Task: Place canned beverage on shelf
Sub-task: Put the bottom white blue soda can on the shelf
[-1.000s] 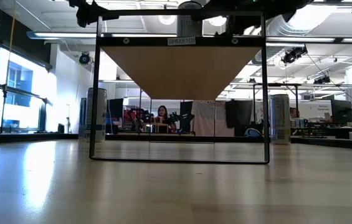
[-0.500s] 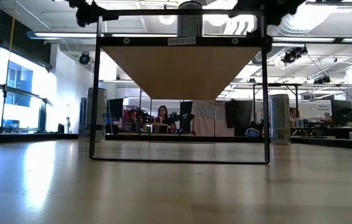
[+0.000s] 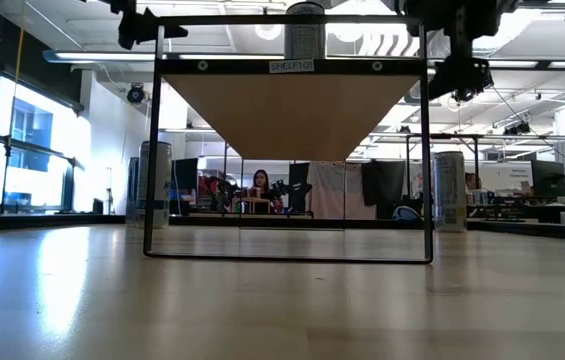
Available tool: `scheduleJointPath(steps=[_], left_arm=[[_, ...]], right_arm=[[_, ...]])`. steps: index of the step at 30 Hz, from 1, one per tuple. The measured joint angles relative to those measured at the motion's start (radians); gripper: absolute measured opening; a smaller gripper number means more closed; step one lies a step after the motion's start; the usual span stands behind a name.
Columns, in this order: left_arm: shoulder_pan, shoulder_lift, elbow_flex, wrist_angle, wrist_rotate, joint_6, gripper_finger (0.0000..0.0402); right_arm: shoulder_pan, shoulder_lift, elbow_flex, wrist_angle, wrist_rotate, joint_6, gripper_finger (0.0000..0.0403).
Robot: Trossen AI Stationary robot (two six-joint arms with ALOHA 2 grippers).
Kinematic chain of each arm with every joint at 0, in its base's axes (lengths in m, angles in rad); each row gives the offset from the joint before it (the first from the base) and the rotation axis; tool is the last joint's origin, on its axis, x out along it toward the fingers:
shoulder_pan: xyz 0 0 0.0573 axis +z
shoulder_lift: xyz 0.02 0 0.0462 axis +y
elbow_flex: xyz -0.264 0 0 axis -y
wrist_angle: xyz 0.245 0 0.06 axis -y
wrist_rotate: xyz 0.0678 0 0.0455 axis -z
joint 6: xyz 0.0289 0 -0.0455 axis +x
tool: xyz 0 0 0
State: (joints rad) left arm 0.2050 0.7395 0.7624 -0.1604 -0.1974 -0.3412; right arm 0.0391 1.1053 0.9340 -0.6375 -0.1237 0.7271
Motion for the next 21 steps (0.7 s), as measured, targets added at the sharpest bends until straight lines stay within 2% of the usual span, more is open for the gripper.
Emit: scheduleJointPath(steps=[4,7,15,19,21], left_arm=[[0.000,0.000,0.000,0.000,0.002,-0.004,0.0351],[0.000,0.000,0.000,0.000,0.010,0.033,0.0351],[0.000,0.000,0.000,-0.001,0.036,0.118,0.0351],[0.000,0.000,0.000,-0.001,0.072,0.121,0.0351],[0.000,0.000,0.000,-0.001,0.086,0.134,0.0351]], right_arm=[[0.031,0.000,0.000,0.019,-0.003,0.147,0.0394],[0.077,0.000,0.000,0.100,0.001,0.221,0.0394],[0.203,0.022,0.001,0.337,0.249,0.498,0.0394],[0.258,0.069,0.001,0.434,0.277,0.659,0.0394],[0.290,0.120,0.032,0.472,0.283,0.683,0.0394]])
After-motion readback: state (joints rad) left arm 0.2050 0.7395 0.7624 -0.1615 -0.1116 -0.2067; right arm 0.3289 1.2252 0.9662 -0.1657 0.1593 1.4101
